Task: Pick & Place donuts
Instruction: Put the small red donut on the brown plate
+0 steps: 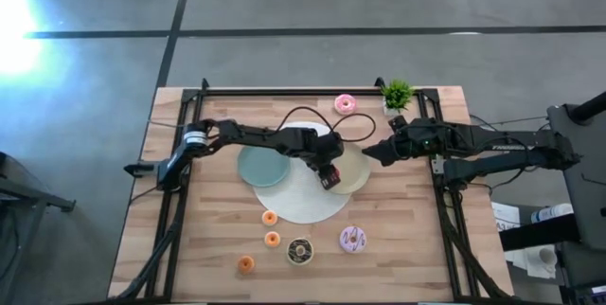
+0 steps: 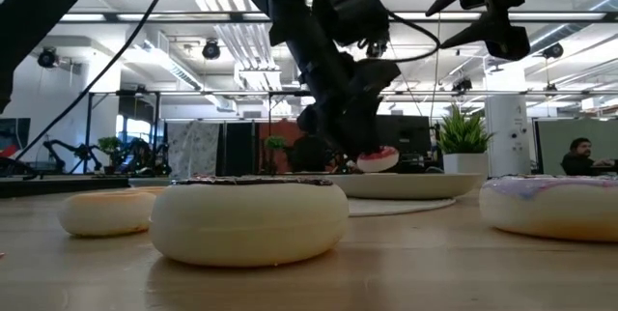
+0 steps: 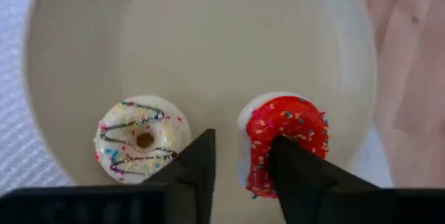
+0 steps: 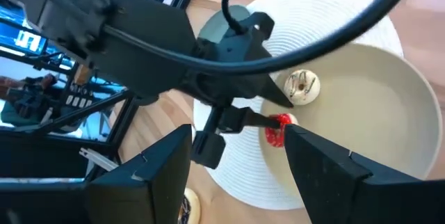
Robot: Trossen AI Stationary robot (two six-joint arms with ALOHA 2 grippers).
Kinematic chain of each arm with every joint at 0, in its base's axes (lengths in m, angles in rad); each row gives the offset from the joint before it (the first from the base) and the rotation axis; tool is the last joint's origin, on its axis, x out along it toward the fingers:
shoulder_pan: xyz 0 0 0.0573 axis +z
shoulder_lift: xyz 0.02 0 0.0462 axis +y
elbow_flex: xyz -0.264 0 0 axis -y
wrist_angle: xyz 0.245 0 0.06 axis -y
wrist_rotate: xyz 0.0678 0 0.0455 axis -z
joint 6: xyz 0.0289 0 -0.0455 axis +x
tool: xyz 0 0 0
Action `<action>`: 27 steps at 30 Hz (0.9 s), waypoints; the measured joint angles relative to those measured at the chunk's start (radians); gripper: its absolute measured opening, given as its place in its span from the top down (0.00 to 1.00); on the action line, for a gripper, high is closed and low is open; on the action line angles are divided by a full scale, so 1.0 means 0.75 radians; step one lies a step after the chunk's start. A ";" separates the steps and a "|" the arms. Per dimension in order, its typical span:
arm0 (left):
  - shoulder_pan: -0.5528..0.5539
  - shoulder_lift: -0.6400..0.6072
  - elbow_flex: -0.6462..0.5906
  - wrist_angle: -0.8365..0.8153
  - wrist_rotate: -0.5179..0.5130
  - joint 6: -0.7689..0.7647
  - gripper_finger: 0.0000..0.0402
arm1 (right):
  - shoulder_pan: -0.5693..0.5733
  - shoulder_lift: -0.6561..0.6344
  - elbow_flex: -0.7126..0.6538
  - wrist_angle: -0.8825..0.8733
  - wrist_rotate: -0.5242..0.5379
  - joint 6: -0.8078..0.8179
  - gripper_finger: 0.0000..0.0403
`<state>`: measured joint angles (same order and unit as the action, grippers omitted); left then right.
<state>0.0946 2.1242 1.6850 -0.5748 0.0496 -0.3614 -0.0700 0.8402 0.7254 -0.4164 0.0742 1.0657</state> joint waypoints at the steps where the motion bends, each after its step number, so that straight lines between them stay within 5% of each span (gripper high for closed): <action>1: 0.000 -0.001 0.000 0.000 0.003 0.001 0.70 | 0.000 0.000 -0.001 0.001 -0.012 0.000 0.45; 9: -0.021 -0.002 -0.004 -0.035 0.027 0.072 0.65 | 0.003 0.046 -0.146 -0.117 -0.101 0.055 0.46; 16: -0.019 -0.004 -0.004 -0.039 0.082 0.092 0.65 | 0.003 0.101 -0.431 0.568 -0.201 0.240 0.63; 27: -0.018 -0.004 -0.005 0.013 0.156 0.106 0.65 | 0.035 0.441 -0.566 1.152 -0.217 0.417 0.97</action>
<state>0.0810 2.1216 1.6810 -0.5649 0.1669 -0.2820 -0.0441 1.1709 0.3011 0.4476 -0.0889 1.3782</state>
